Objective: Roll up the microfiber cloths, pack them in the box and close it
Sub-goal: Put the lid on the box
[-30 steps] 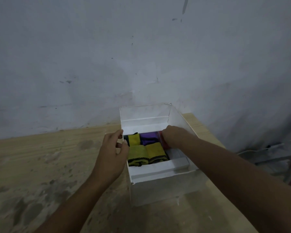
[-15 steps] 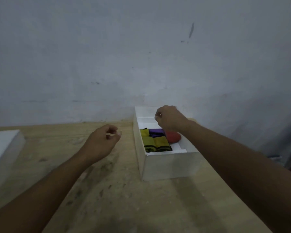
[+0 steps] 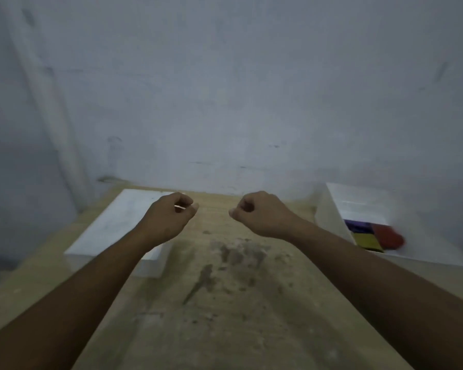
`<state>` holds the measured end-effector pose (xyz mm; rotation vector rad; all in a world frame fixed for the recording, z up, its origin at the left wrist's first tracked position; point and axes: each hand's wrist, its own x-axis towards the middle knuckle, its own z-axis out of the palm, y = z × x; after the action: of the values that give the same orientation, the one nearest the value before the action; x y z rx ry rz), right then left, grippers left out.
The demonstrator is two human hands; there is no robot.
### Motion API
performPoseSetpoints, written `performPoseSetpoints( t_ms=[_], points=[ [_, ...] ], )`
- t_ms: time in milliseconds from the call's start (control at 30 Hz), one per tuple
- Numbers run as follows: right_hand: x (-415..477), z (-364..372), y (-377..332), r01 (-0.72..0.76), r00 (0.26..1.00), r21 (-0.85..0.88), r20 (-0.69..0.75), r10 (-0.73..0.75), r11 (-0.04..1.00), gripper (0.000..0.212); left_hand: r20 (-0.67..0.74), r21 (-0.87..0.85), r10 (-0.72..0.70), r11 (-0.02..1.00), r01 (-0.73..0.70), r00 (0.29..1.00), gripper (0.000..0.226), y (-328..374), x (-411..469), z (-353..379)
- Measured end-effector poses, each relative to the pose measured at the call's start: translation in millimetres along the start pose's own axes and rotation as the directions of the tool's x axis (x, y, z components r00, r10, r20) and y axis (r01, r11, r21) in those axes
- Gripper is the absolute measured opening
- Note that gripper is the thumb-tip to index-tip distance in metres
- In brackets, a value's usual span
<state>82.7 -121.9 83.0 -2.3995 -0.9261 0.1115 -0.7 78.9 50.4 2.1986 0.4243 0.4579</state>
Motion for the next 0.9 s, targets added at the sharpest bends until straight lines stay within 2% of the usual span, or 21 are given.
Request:
performPoseSetpoints(
  t_ms=[167, 267, 400, 500, 633, 700, 800, 900],
  points=[
    [21.4, 65.1, -48.2, -0.068, 0.985, 0.175, 0.167, 0.038, 0.982, 0.034, -0.136, 0.084, -0.104, 0.99, 0.116, 0.985, 0.029, -62.1, -8.2, -59.8],
    [34.0, 104.2, -66.4, -0.205, 0.953, 0.294, 0.279, 0.121, 0.934, 0.035, -0.203, 0.105, -0.181, 0.973, 0.205, 0.962, 0.033, -101.6, -14.4, -82.5],
    [48.7, 148.7, -73.9, -0.374, 0.896, 0.367, 0.381, 0.229, 0.852, 0.054, -0.275, 0.111, -0.29, 0.937, 0.33, 0.916, 0.04, -148.0, -20.4, -98.3],
    [55.3, 168.0, -78.9, -0.449, 0.873, 0.428, 0.399, 0.282, 0.784, 0.072, -0.293, 0.085, -0.373, 0.907, 0.413, 0.88, 0.054, -167.3, -22.0, -100.3],
    [62.7, 182.5, -79.4, -0.478, 0.869, 0.486, 0.38, 0.316, 0.731, 0.068, -0.212, 0.061, -0.479, 0.864, 0.501, 0.852, 0.072, -188.0, -20.1, -99.1],
    [67.5, 190.9, -79.8, -0.491, 0.861, 0.51, 0.407, 0.305, 0.706, 0.061, -0.191, 0.037, -0.499, 0.857, 0.515, 0.845, 0.07, -195.6, -18.8, -97.6],
    [71.5, 203.8, -76.9, -0.435, 0.886, 0.491, 0.384, 0.26, 0.755, 0.054, -0.234, -0.051, -0.497, 0.864, 0.501, 0.835, 0.061, -195.5, -17.0, -92.4],
    [71.7, 204.3, -69.9, -0.451, 0.889, 0.562, 0.356, 0.29, 0.693, 0.055, -0.27, -0.116, -0.501, 0.865, 0.489, 0.822, 0.059, -187.1, -15.1, -86.8]
  ],
)
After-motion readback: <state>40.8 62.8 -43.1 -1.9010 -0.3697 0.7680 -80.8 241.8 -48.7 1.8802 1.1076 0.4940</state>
